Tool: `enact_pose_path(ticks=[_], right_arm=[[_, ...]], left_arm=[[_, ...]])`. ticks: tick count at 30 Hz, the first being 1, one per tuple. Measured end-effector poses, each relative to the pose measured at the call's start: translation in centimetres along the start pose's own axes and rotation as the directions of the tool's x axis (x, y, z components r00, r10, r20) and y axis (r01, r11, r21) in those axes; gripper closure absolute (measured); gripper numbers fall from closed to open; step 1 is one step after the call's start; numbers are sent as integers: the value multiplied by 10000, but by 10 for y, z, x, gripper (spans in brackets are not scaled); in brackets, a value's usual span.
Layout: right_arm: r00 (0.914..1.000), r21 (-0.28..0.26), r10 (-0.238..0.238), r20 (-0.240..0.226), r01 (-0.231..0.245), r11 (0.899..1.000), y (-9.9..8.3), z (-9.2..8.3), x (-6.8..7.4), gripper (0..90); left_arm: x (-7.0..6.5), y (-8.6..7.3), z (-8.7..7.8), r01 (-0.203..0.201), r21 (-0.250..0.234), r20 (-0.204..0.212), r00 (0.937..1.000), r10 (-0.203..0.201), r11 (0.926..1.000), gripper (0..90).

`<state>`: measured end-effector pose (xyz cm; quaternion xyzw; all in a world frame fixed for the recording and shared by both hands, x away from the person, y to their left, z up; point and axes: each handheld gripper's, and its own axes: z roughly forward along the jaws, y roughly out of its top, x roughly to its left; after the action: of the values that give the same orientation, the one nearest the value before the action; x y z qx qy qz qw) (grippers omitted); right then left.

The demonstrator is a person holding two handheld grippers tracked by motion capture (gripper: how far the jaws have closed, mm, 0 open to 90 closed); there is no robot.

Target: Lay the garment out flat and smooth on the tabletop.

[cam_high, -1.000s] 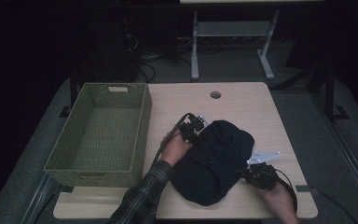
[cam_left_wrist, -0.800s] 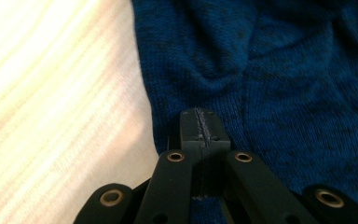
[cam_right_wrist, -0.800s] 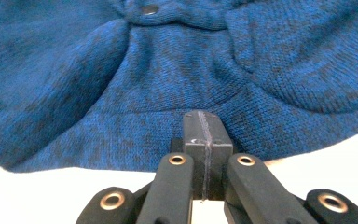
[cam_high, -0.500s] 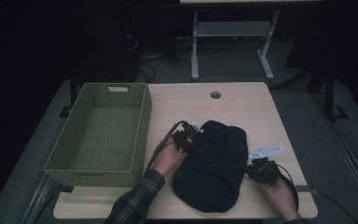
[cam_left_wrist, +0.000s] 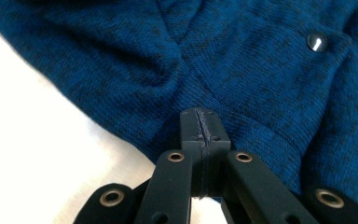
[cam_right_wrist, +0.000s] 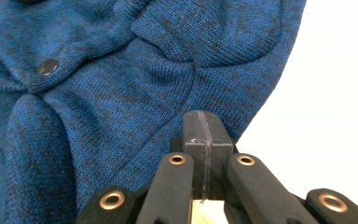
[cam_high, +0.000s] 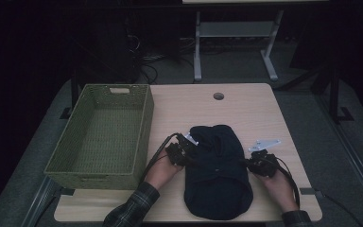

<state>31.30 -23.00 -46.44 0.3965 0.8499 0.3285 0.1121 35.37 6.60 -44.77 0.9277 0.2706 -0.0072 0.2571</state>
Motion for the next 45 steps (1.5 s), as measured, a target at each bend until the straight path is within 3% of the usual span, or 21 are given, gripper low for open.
enact_pose_path(ticks=[11, 18, 22, 27, 30, 31, 34, 37, 45], right_arm=[[9982, 40, -582, 169, 581, 9983, 1, -3, 7, 900], [9996, -846, -255, 77, 261, 9961, 17, -21, -2, 899], [9997, -1011, -211, 132, 223, 9946, 32, -17, -11, 900], [9999, -874, 9, 130, 2, 9962, 41, 7, -25, 900], [9995, -219, 11, 316, -4, 9998, 39, 27, -31, 900], [9997, -297, 17, 246, -10, 9996, 38, 30, -32, 900], [9986, -86, -130, 505, 134, 9999, 39, 29, -32, 900], [9944, 219, -345, 994, 325, 9992, 37, 27, -31, 900], [9921, 360, -389, 1194, 348, 9987, 36, 25, -29, 900]], left_arm=[[0, -1, -4, -38, -139, 63, 10000, 39, 9999, 899], [3, 14, -19, -14, -841, -233, 9997, -5, 9965, 899], [10, 24, -19, 19, -1102, -577, 9983, -83, 9939, 899], [25, 31, -5, 325, -1098, -989, 9942, -435, 9934, 899], [33, 33, 6, 432, -933, -1182, 9915, -542, 9947, 899], [36, 32, 10, 494, -851, -1219, 9907, -596, 9951, 899], [40, 31, 13, 703, -847, -948, 9924, -783, 9939, 900], [38, 31, 13, 643, -685, -1073, 9917, -714, 9956, 900], [37, 23, 10, 755, -768, -1041, 9911, -834, 9942, 900]])
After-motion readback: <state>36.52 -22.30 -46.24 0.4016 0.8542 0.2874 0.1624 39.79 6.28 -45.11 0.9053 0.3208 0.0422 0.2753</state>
